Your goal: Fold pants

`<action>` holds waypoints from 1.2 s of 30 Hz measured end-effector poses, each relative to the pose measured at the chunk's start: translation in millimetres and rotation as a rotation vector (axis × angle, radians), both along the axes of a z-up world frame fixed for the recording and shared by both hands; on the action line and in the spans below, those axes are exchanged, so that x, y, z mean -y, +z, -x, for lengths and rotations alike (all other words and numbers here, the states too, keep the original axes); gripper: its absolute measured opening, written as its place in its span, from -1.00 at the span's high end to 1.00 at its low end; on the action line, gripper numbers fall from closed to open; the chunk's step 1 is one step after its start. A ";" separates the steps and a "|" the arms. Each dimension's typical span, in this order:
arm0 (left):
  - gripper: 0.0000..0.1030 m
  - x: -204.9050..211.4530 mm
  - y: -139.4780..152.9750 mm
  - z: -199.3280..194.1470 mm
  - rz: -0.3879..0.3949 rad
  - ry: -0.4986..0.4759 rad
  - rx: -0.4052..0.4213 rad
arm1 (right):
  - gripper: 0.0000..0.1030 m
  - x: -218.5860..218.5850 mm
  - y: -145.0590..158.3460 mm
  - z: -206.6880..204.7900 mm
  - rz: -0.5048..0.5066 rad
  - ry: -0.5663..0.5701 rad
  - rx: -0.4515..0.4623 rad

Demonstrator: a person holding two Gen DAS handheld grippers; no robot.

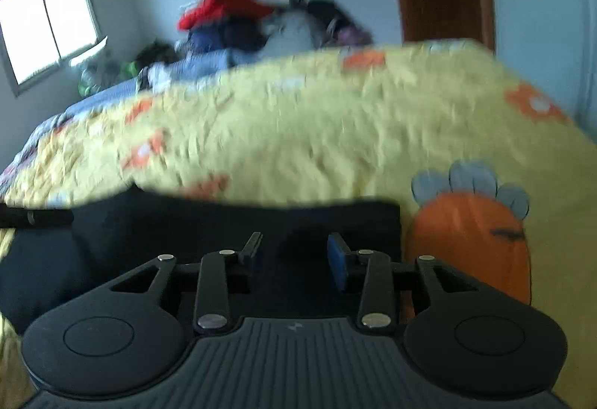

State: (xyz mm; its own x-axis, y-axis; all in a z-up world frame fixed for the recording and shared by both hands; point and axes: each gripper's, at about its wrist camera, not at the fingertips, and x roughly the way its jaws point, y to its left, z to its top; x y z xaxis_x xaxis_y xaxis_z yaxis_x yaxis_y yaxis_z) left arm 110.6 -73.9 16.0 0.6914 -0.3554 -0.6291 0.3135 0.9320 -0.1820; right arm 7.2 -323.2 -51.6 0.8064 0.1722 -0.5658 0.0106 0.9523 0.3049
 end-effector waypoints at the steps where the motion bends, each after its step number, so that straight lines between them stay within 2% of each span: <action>1: -0.88 11.1 -4.1 -1.9 -0.022 -0.020 0.011 | 0.31 1.5 -4.6 -1.7 0.006 0.019 -0.007; 4: -0.84 47.1 -26.0 -16.5 -0.143 -0.080 0.021 | 0.31 0.2 -12.1 -7.4 0.062 0.006 0.025; 6: -0.63 58.1 -39.0 -21.1 -0.230 -0.057 -0.004 | 0.30 0.4 -6.6 -6.0 0.050 -0.048 0.028; 8: -0.68 52.7 -39.8 -10.4 -0.211 -0.063 0.006 | 0.25 -8.3 4.4 6.1 0.095 -0.048 0.038; 10: -0.79 44.6 -39.4 6.0 -0.185 -0.087 0.035 | 0.19 -25.1 11.5 21.9 0.149 0.056 0.057; 11: -0.88 43.1 -40.3 11.1 -0.190 -0.090 0.044 | 0.11 -32.5 11.6 27.6 0.159 0.100 0.050; 13: -0.90 47.4 -46.1 14.1 -0.226 -0.102 0.052 | 0.00 -43.7 4.5 34.6 0.175 0.164 0.020; 15: -0.91 52.9 -54.6 13.5 -0.271 -0.116 0.041 | -0.02 -46.6 -5.8 34.6 0.205 0.156 0.010; 17: -0.90 47.1 -48.2 18.3 -0.247 -0.098 0.049 | -0.03 -44.3 -2.7 34.5 0.163 0.108 0.004; 19: -0.91 39.9 -43.3 26.2 -0.229 -0.111 0.059 | -0.05 -50.2 6.7 38.5 0.166 0.084 0.021; 22: -0.91 26.7 -45.5 38.8 -0.242 -0.093 0.057 | -0.31 -62.6 9.7 40.6 0.159 0.119 0.028; 24: -0.92 15.5 -47.2 47.0 -0.249 -0.078 0.054 | -0.33 -72.4 3.5 37.0 0.150 0.145 -0.001; 27: -1.00 -6.4 -48.6 54.7 -0.248 -0.036 0.067 | -0.57 -89.1 -3.7 35.8 0.202 0.151 -0.011; 31: -1.00 -32.8 -47.0 57.8 -0.158 -0.011 0.017 | -0.75 -96.2 1.1 33.2 0.194 0.117 -0.032; 33: -1.00 -39.9 -41.7 63.3 -0.172 0.017 0.034 | -0.78 -100.9 7.6 32.8 0.171 0.093 -0.030; 35: -1.00 -47.9 -38.1 68.9 -0.197 0.040 0.060 | -0.99 -105.8 12.0 32.7 0.152 0.095 -0.020; 36: -1.00 -52.6 -37.9 70.2 -0.200 0.046 0.064 | -1.00 -110.2 13.2 32.1 0.147 0.104 -0.014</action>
State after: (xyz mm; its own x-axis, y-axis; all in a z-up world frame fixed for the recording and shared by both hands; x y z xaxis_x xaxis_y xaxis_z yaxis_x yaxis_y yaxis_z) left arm 40.4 -21.3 -21.9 0.7448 -0.1949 -0.6382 0.2749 0.9611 0.0273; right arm -24.9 -213.0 -38.4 0.7805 0.1688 -0.6019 -0.0872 0.9828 0.1625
